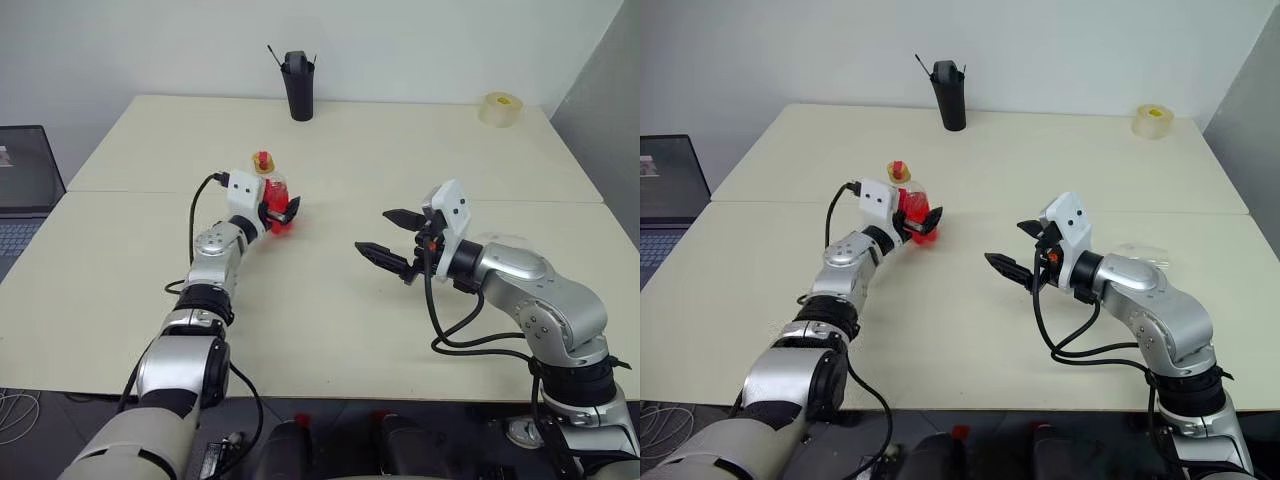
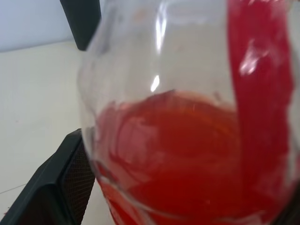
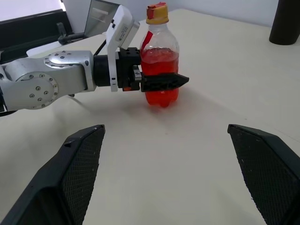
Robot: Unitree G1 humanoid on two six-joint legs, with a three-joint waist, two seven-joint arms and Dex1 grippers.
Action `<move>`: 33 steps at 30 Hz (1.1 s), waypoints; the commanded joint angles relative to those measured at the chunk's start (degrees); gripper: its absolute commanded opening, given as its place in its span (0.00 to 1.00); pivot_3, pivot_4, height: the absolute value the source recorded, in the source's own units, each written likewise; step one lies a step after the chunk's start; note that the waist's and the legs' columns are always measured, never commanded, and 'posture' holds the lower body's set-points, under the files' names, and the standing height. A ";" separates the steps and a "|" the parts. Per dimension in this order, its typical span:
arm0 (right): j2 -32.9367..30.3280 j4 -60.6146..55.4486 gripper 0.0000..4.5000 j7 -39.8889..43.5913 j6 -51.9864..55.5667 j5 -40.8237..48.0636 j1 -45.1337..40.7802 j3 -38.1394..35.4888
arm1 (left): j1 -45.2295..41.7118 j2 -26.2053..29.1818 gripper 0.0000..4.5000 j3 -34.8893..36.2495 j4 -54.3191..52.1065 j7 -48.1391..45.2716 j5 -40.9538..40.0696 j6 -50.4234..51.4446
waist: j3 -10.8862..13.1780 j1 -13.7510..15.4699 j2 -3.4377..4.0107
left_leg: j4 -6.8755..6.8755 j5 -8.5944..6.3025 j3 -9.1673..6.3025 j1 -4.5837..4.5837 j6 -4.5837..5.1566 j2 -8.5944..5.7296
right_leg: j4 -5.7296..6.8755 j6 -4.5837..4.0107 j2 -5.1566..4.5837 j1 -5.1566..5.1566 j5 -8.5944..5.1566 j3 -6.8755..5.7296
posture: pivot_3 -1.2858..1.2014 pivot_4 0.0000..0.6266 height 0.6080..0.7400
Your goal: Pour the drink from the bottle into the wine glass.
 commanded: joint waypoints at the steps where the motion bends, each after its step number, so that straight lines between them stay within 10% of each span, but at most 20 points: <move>1: 0.24 -0.52 0.99 0.48 -1.54 -0.09 -1.43 -0.47 | -3.30 0.45 1.00 0.43 3.15 0.57 1.00 -2.93 | 0.00 0.00 0.00 | 0.00 0.00 0.01 -0.02 0.00 0.00 | 0.00 0.00 0.00 -0.03 0.00 0.00 | 0.52 0.24 1.00; 10: -0.10 0.26 0.99 1.14 -1.91 -0.91 -2.29 -0.25 | -6.78 -1.86 1.00 2.50 7.96 -0.61 0.43 -5.54 | 0.00 0.00 0.00 | 0.07 0.02 0.06 -0.25 -0.02 0.00 | 0.20 0.00 0.00 -0.37 0.00 0.05 | 0.52 0.24 1.00; 17: -0.24 0.14 1.00 0.91 -1.78 -1.32 -2.29 -0.43 | -6.21 -2.72 0.60 3.81 8.52 -1.22 -0.04 -5.19 | 0.00 -0.01 0.00 | 0.07 0.02 0.06 -0.25 -0.02 0.00 | 0.24 0.00 0.00 -0.39 0.00 0.05 | 0.52 0.24 1.00; 24: 3.11 0.70 1.00 -6.29 5.45 -0.21 -4.42 -3.74 | -3.95 -2.64 0.49 5.76 7.34 -4.13 -1.37 -5.99 | 0.00 -0.03 0.00 | 0.08 0.02 0.06 -0.24 -0.03 0.02 | 0.30 0.00 -0.01 -0.40 0.00 0.06 | 0.52 0.24 1.00; 33: 4.65 -8.55 1.00 -10.58 17.09 6.53 -7.36 -7.25 | 12.19 -5.23 0.49 2.67 -24.55 -21.55 -9.37 1.33 | -0.01 -0.15 0.01 | 0.07 0.14 0.09 -0.29 -0.23 0.20 | 0.33 0.00 -0.05 -0.46 0.00 0.21 | 0.52 0.24 1.00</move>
